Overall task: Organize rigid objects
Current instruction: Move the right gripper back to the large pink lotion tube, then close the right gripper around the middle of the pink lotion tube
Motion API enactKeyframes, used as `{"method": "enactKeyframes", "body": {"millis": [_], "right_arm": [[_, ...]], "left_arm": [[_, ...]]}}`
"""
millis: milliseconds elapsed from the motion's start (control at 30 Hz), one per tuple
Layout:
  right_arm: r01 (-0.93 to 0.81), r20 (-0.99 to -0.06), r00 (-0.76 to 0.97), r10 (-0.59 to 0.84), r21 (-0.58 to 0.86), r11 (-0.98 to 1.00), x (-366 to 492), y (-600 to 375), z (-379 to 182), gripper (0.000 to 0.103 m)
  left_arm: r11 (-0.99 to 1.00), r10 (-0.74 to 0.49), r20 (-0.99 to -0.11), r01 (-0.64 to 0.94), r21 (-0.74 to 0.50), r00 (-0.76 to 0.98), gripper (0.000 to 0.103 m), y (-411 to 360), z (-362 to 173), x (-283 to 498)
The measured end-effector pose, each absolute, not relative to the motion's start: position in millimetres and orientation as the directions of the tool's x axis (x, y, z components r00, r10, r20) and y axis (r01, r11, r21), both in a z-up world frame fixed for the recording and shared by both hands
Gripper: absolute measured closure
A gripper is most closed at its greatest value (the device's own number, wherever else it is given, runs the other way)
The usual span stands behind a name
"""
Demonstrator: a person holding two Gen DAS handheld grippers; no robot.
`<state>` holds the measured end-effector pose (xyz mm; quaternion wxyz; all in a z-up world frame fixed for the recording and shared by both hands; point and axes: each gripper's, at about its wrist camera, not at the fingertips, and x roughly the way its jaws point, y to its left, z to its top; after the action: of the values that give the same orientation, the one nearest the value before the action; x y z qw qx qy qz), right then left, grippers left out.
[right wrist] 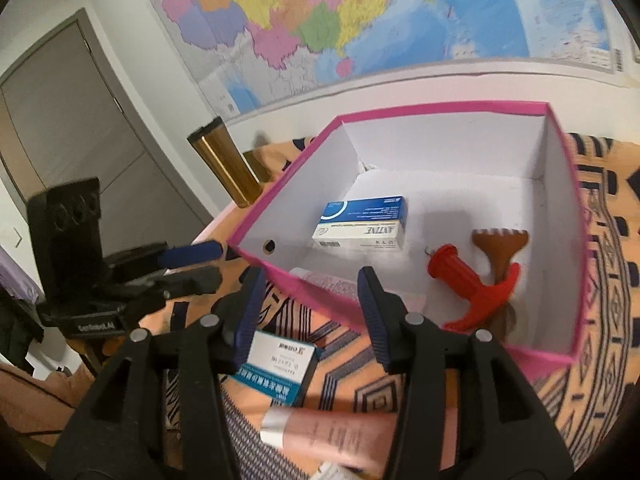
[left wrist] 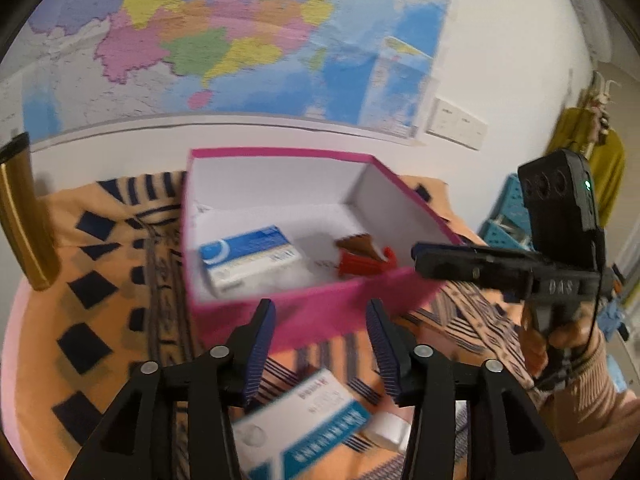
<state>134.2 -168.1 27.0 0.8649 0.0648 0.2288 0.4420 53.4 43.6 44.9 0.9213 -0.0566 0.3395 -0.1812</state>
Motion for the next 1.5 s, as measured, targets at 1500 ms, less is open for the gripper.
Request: {"method": "enactKeyframes", "body": {"millis": [1500], "right_arm": [[-0.555,-0.488,0.512,0.706,0.439,0.706,130,-241,-84,0.051]], "left_arm": [[0.866,-0.498,-0.734,0.295,-0.403,0.461,0.06,-6,-35,8]]}}
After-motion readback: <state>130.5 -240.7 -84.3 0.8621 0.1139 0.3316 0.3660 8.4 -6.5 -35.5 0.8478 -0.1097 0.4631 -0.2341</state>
